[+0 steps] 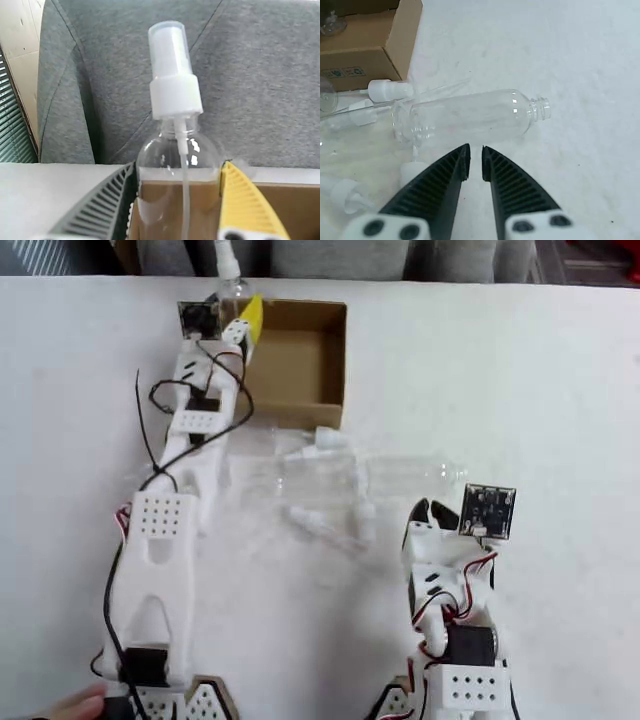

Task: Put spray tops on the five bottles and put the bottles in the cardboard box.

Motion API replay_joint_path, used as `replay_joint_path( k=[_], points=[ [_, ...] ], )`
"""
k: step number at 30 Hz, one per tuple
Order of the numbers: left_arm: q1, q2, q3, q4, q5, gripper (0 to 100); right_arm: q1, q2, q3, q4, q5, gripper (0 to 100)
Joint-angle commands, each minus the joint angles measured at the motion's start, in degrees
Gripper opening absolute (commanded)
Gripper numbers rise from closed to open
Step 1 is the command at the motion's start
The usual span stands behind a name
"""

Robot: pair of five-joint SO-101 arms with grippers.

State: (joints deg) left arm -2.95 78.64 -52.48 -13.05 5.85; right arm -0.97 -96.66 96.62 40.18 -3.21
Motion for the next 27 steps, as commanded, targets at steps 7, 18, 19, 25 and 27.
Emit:
replay_joint_path(
  k=[7, 18, 19, 25, 27],
  points=[
    [-1.1, -4.3, -1.8, -9.4, -0.7, 1, 0.6, -0.3, 0.5, 0.1, 0.7, 1.8],
    [-1.5, -4.2, -1.5, -17.8, -0.3, 2, 0.6, -0.3, 0.5, 0.1, 0.7, 1.8],
    [-1.7, -4.3, -1.5, -17.8, -0.3, 2, 0.6, -0.3, 0.5, 0.1, 0.7, 1.8],
    [-2.6, -4.9, -2.1, -16.1, -0.2, 2, 0.6, -0.3, 0.5, 0.1, 0.7, 2.1],
    [-2.6, -6.0, -2.2, -11.9, -0.2, 2, 0.6, -0.3, 0.5, 0.0, 0.7, 2.1]
  ],
)
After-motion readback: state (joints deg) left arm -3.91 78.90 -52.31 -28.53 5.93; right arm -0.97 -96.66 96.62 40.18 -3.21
